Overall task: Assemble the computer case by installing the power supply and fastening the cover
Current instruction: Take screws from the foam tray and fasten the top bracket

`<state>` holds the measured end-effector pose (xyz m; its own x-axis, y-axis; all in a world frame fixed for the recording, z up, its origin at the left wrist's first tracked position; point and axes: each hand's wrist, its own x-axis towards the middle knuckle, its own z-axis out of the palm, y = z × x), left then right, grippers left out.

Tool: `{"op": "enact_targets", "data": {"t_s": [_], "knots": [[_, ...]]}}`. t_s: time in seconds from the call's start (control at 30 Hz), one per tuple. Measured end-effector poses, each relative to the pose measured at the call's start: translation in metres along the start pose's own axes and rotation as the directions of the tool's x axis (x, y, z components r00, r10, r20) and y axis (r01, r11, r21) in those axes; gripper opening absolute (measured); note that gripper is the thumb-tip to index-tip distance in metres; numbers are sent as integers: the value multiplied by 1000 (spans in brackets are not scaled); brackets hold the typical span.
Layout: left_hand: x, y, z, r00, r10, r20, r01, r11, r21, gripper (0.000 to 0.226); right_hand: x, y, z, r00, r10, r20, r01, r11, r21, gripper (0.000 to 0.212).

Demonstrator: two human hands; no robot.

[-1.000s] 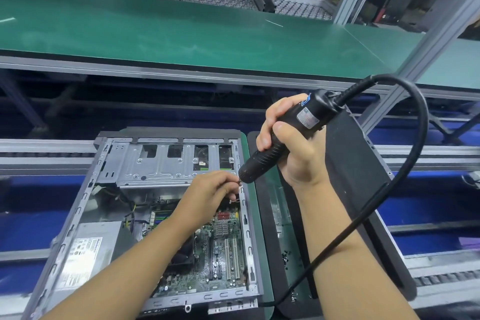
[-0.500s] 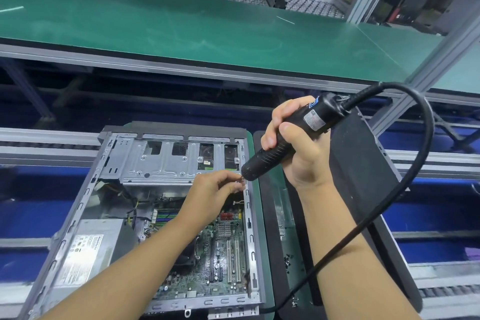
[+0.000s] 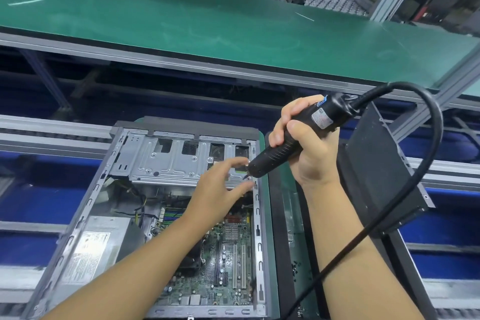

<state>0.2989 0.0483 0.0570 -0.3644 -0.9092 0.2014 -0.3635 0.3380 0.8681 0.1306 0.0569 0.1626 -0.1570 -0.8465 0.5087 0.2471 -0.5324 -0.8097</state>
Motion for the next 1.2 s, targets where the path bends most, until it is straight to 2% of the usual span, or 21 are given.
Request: {"op": "enact_targets", "data": {"t_s": [0.07,0.1,0.17,0.2,0.23,0.3,0.33,0.37,0.5,0.57,0.67,0.73,0.87,0.97,1.03,1.2], "knots": [[-6,-1,-3,997,16,-73,-19,999,-46,17,2,-1,-2,1000,-5,-20,5,1000,5,21],[-10,-4,-5,998,-29,-64,23,995,-93,9,4,-1,-4,999,-4,-33,5,1000,10,21],[-18,-14,-4,972,-225,63,232,959,-164,34,7,-1,-6,999,-5,-51,6,1000,20,22],[-23,-20,-3,915,-371,157,396,901,-177,41,9,0,-7,998,-6,-57,7,1000,24,23],[-26,-24,-1,815,-524,249,574,792,-210,42,10,0,-8,998,-6,-61,7,1000,27,24],[-30,-32,5,569,-700,432,821,449,-353,46,13,1,-8,998,-2,-68,5,999,34,24],[-29,-36,8,502,-717,483,845,287,-451,55,14,2,-8,998,0,-69,3,999,35,24],[-27,-38,11,488,-710,508,822,178,-540,66,15,2,-9,998,2,-68,1,999,36,24],[-14,-35,21,598,-649,471,635,25,-772,108,16,5,-10,997,18,-72,-15,999,34,25],[-8,-32,28,599,-661,451,570,-44,-821,115,18,7,-12,996,27,-85,-26,999,20,29],[-1,-32,39,569,-698,434,531,-91,-843,99,23,9,-18,994,29,-102,-32,999,-26,36],[2,-34,43,553,-706,443,543,-98,-834,83,27,11,-21,993,30,-113,-35,998,-47,34],[4,-45,48,548,-702,454,566,-88,-820,69,34,19,-26,992,33,-126,-38,998,-41,26],[4,-51,51,539,-691,482,590,-100,-802,46,38,29,-28,992,46,-120,-53,997,-49,23],[4,-55,53,551,-665,503,581,-127,-804,36,40,34,-30,991,57,-117,-64,996,-57,24],[6,-62,59,622,-588,517,523,-179,-833,34,44,41,-35,987,81,-141,-89,995,-50,25]]}}
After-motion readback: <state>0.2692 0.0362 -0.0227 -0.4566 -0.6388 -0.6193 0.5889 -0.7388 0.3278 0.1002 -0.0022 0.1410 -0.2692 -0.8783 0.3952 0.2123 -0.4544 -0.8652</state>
